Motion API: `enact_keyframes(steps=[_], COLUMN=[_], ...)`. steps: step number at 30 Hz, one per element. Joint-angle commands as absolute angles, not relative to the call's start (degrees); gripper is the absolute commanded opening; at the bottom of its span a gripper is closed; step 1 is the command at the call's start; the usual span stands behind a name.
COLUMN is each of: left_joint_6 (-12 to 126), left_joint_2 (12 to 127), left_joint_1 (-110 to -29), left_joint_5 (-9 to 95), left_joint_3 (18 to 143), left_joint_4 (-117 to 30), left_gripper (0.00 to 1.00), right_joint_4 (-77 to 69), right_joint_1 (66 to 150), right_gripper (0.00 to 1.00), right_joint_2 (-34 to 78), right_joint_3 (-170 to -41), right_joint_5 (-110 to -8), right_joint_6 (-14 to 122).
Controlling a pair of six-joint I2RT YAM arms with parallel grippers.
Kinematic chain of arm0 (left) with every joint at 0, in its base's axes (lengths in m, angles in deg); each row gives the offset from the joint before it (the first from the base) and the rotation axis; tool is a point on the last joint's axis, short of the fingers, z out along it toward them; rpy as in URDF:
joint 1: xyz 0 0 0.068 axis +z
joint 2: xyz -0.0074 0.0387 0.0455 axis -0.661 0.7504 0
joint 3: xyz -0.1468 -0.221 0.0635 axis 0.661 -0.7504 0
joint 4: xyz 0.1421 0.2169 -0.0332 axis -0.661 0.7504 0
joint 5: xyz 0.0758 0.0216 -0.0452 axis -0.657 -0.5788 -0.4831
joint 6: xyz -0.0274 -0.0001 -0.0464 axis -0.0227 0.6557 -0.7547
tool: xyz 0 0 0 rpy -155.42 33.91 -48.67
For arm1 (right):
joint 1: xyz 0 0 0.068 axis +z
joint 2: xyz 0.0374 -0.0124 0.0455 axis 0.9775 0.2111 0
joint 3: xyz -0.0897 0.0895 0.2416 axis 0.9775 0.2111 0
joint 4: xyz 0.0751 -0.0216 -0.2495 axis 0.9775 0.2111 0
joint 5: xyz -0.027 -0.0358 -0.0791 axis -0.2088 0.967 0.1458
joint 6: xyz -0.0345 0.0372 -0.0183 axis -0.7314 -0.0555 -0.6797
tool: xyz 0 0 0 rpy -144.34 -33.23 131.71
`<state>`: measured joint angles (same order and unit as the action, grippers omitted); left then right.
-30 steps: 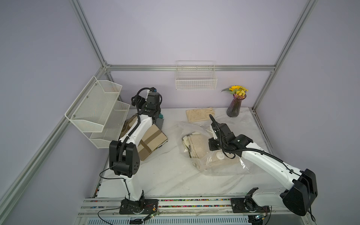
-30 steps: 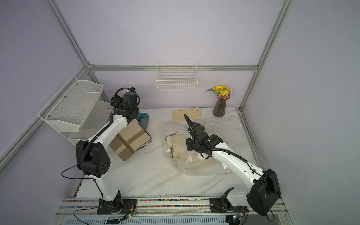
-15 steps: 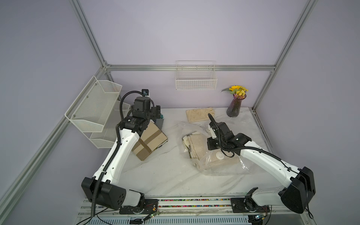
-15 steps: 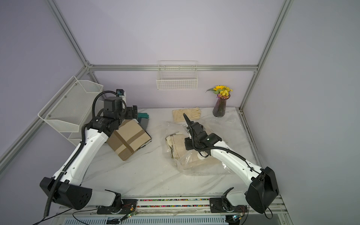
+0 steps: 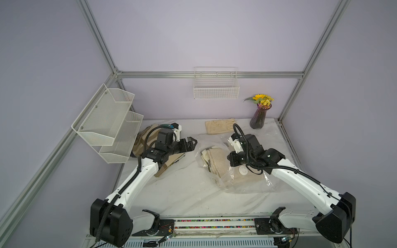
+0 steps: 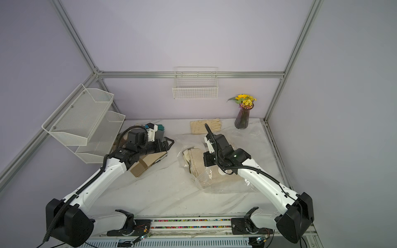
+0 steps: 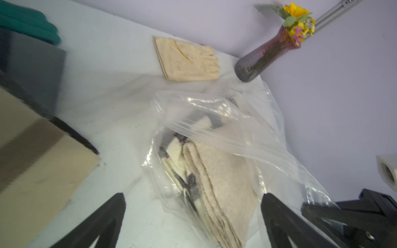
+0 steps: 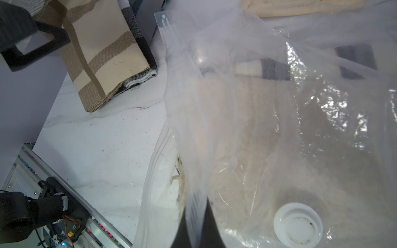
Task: Take the scarf out of the vacuum bag
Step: Take out the scarf from the vacuum bag.
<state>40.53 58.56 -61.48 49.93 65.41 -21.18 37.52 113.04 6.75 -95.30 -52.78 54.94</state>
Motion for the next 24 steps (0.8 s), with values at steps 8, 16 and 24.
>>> enact_keyframes(steps=[8, 16, 24], left_joint_6=[22.55, 17.27, 16.46], left_joint_2=[62.44, 68.92, 75.02], left_joint_1=[-67.62, -70.09, -71.59], left_joint_5=[61.62, 63.59, 65.84], left_joint_3=[53.27, 50.29, 50.51], left_joint_4=[-50.07, -60.55, -63.15], left_gripper=[0.92, 0.89, 0.86], right_joint_4=[38.16, 37.1, 34.74], right_joint_1=[112.79, 112.76, 112.75], right_gripper=[0.0, 0.0, 0.0], right_joint_2=[5.45, 4.96, 5.21], right_joint_3=[-91.15, -88.68, -88.64], right_joint_5=[-55.2, -54.53, -52.05], right_joint_6=[53.91, 54.62, 56.0])
